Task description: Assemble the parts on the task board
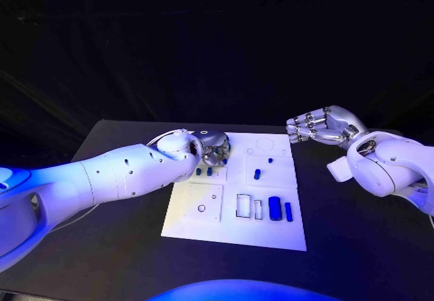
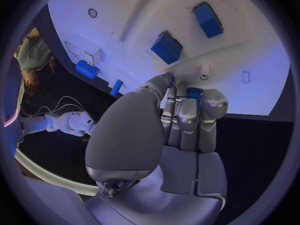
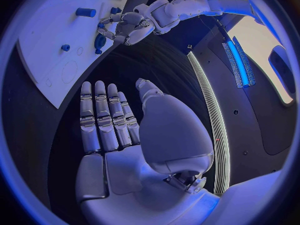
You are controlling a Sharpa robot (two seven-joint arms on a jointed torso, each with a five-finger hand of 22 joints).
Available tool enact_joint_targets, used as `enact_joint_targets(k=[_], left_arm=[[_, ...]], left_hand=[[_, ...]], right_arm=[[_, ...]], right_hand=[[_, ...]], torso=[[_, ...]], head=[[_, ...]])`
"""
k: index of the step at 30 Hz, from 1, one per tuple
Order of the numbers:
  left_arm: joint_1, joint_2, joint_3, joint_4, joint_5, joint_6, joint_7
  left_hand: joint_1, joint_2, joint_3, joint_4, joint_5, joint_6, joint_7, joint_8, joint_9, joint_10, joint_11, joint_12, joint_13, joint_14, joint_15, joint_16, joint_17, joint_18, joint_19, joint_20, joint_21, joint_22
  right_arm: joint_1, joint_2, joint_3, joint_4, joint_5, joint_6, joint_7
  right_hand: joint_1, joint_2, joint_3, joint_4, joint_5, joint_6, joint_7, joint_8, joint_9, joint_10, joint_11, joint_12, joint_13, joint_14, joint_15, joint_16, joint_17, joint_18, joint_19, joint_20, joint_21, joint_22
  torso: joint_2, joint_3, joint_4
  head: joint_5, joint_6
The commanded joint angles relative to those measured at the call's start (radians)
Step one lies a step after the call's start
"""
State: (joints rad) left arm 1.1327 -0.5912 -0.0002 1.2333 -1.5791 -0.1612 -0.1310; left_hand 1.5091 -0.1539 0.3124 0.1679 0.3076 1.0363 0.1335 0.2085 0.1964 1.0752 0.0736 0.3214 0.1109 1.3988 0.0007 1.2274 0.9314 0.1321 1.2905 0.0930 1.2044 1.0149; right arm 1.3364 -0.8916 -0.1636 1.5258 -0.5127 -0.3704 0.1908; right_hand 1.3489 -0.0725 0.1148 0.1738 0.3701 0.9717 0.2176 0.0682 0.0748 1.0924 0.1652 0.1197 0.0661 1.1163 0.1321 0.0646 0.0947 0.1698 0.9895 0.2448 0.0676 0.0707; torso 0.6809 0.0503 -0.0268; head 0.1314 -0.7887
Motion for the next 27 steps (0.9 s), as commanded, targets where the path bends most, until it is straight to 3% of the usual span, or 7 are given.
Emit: enact_joint_targets(k=[1,19,27], left_arm=[[-0.003,0.003,0.0,-0.001,0.013,0.012,0.021],[-0.004,0.005,0.0,-0.002,0.028,0.016,0.026],[-0.004,0.006,0.0,-0.008,0.039,0.009,0.039]], left_hand=[[0.003,-0.007,0.009,-0.003,-0.006,0.002,0.001,-0.014,-0.005,0.01,0.001,-0.011,-0.004,0.002,-0.003,0.007,-0.001,-0.016,0.009,-0.001,0.008,0.005],[-0.011,-0.025,0.026,-0.007,-0.007,-0.026,0.015,-0.061,-0.031,0.017,0.011,-0.044,-0.022,-0.005,0.005,0.013,-0.015,-0.017,0.001,0.005,0.016,0.012],[0.003,-0.004,0.061,-0.022,-0.007,0.0,0.01,-0.066,-0.037,0.048,0.005,-0.053,-0.027,0.001,0.0,0.026,-0.009,-0.02,0.008,0.007,0.034,0.035]], right_arm=[[0.0,0.0,0.0,0.0,-0.008,0.012,0.009],[0.0,0.001,0.0,0.001,-0.033,0.014,0.006],[0.0,0.0,0.0,0.001,-0.034,0.015,0.005]], right_hand=[[0.003,0.007,-0.001,-0.006,0.004,0.005,0.0,0.003,0.001,-0.007,-0.003,0.007,-0.002,0.0,-0.002,0.001,-0.001,0.016,-0.007,0.002,-0.001,-0.001],[0.003,0.008,0.0,-0.006,0.005,0.005,0.0,0.003,0.001,-0.007,-0.003,0.007,-0.002,0.0,-0.002,0.001,-0.001,0.016,-0.007,0.002,-0.001,-0.001],[0.004,0.008,0.0,-0.006,0.005,0.005,0.0,0.003,0.001,-0.008,-0.003,0.008,-0.002,0.0,-0.002,0.001,-0.001,0.016,-0.007,0.002,-0.001,-0.002]], torso=[[0.0,0.0001,0.0003],[-0.001,-0.0003,0.0004],[-0.001,0.0002,-0.0006]], head=[[-0.002,0.001],[-0.002,0.002],[0.001,0.002]])
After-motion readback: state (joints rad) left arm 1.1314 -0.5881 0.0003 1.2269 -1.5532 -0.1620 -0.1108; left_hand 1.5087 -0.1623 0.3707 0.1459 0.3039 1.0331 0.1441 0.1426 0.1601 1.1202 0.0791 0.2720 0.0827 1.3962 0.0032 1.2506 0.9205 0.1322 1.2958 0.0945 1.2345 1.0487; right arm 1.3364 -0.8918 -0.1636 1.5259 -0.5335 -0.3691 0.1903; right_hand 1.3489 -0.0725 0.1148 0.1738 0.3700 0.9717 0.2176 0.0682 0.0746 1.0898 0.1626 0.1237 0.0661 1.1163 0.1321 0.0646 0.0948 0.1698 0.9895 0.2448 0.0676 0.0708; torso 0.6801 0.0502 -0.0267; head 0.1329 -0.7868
